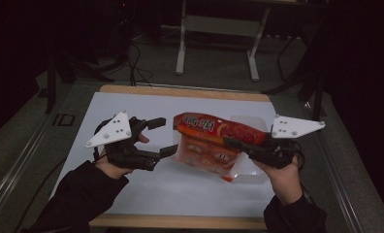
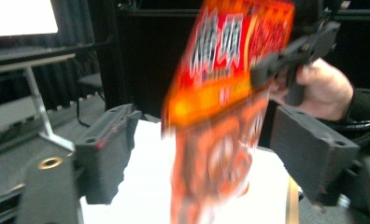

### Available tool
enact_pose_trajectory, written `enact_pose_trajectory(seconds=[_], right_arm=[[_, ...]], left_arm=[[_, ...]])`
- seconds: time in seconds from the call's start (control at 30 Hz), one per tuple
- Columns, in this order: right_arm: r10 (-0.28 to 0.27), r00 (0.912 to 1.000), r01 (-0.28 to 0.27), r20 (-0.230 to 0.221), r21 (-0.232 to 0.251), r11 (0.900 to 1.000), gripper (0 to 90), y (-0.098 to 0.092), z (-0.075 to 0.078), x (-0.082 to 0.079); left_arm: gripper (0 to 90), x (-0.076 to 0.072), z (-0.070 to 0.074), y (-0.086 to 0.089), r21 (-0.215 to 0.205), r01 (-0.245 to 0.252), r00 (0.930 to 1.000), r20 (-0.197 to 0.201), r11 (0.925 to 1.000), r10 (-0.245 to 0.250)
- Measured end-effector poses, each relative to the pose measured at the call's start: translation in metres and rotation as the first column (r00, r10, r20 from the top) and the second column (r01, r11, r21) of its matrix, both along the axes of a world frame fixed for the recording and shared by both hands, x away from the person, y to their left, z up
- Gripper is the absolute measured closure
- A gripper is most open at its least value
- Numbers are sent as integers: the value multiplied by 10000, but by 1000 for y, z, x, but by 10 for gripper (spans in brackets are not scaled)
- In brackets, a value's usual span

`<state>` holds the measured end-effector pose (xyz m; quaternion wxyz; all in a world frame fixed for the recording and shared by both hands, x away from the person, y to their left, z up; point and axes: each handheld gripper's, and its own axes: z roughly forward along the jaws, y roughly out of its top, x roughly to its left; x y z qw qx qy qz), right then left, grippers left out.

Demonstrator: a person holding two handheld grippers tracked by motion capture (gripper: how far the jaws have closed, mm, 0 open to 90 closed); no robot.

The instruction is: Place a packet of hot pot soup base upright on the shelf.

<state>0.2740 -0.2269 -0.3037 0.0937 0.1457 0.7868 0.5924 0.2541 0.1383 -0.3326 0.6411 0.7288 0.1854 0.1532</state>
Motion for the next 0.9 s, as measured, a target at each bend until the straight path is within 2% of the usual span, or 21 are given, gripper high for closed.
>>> enact_pose_trajectory(seconds=[0.1, 0.17, 0.27, 0.37, 0.57, 0.63, 0.73, 0.77, 0.8, 0.9], right_arm=[[-436, 9990, 434, 75, 275, 9987, 900, -9, 11, 3], [-650, 9978, 645, 127, 353, 9973, 900, -14, 16, 5], [-1117, 9934, 1108, 242, 369, 9932, 900, -22, 27, 10], [-1529, 9876, 1516, 356, 363, 9878, 900, -29, 34, 14], [-2380, 9697, 2359, 552, 415, 9709, 900, -47, 43, 22], [-2743, 9592, 2721, 684, 400, 9614, 900, -54, 44, 24], [-3161, 9467, 3141, 618, 406, 9485, 900, -66, 44, 27], [-3236, 9442, 3217, 607, 398, 9460, 900, -68, 43, 28], [-3408, 9382, 3389, 603, 396, 9400, 900, -74, 41, 30], [-3599, 9316, 3577, 501, 489, 9326, 900, -82, 35, 33]], left_arm=[[169, 4, -13, 3, -247, -245, 9983, -539, 9994, 232], [134, 5, -23, 5, -281, -406, 9967, -713, 9988, 385], [32, 5, -34, 7, -207, -618, 9957, -711, 9979, 602], [21, 3, -49, 11, -92, -959, 9931, -685, 9953, 951], [21, -1, -75, 24, -312, -1405, 9887, -574, 9896, 1385], [21, -3, -83, 30, -446, -1485, 9876, -582, 9879, 1459], [21, -6, -95, 35, -370, -1805, 9825, -540, 9829, 1784], [21, -8, -102, 37, -381, -2058, 9775, -544, 9779, 2036], [21, -10, -105, 38, -393, -2194, 9750, -447, 9749, 2176], [21, -16, -115, 40, -366, -2393, 9709, -156, 9703, 2388]])
